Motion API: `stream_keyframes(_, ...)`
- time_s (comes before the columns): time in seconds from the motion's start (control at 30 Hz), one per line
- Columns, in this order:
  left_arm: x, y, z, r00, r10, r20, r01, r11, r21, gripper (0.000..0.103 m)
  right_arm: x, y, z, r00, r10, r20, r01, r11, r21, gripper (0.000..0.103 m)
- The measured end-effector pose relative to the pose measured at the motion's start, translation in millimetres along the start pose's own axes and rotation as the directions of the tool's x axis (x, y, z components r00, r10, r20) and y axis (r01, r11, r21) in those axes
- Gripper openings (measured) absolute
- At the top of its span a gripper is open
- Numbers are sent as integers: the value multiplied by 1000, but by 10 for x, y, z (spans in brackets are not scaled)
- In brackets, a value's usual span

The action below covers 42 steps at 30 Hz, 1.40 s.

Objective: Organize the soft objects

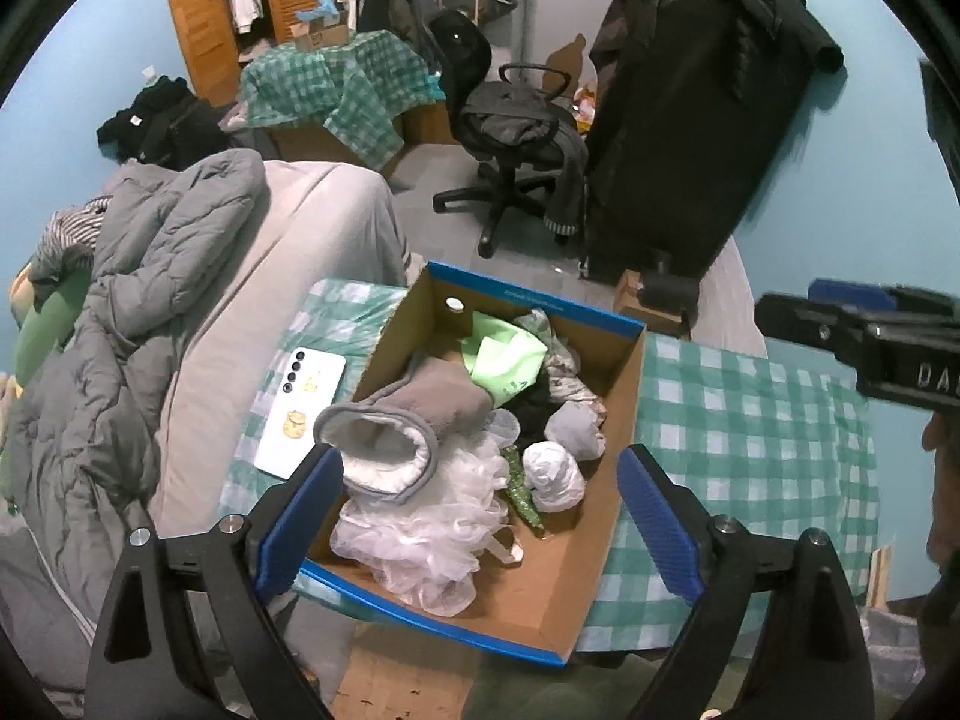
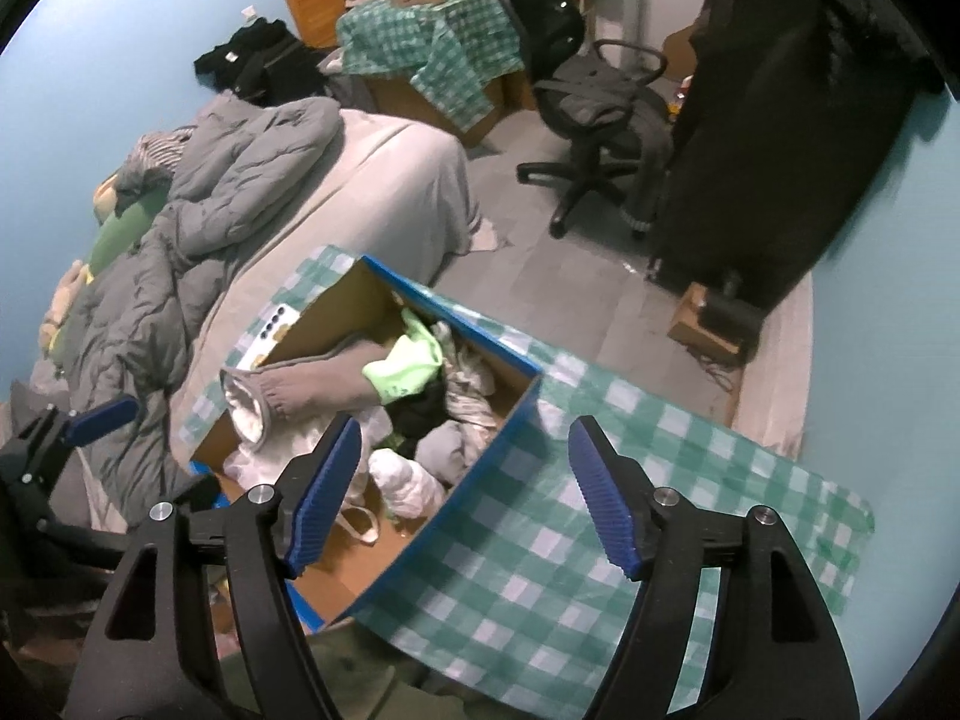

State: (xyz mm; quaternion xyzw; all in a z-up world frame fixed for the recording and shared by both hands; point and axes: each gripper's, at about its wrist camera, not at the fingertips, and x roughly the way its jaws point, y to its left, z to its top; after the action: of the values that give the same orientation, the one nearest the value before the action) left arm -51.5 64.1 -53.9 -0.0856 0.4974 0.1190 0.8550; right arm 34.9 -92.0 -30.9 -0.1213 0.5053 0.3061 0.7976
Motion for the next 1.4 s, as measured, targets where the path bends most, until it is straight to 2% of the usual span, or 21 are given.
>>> stream_keyframes(0.4,-238,-141,14,999,34,27,-34,999,-26,94,-291,-162,-165,997,-65,43,64,998,11,73)
stream_keyframes(0.57,-278,-230,5,998,57,21,-57,998,-23,94,-309,-176,-189,997,-62,46,62,998,7,73)
stream_keyframes(1.4,-229,-380,-34,998,64,7,-64,997,-53,94,-353,-268,-204,998,-44,35,45,999,-17,73)
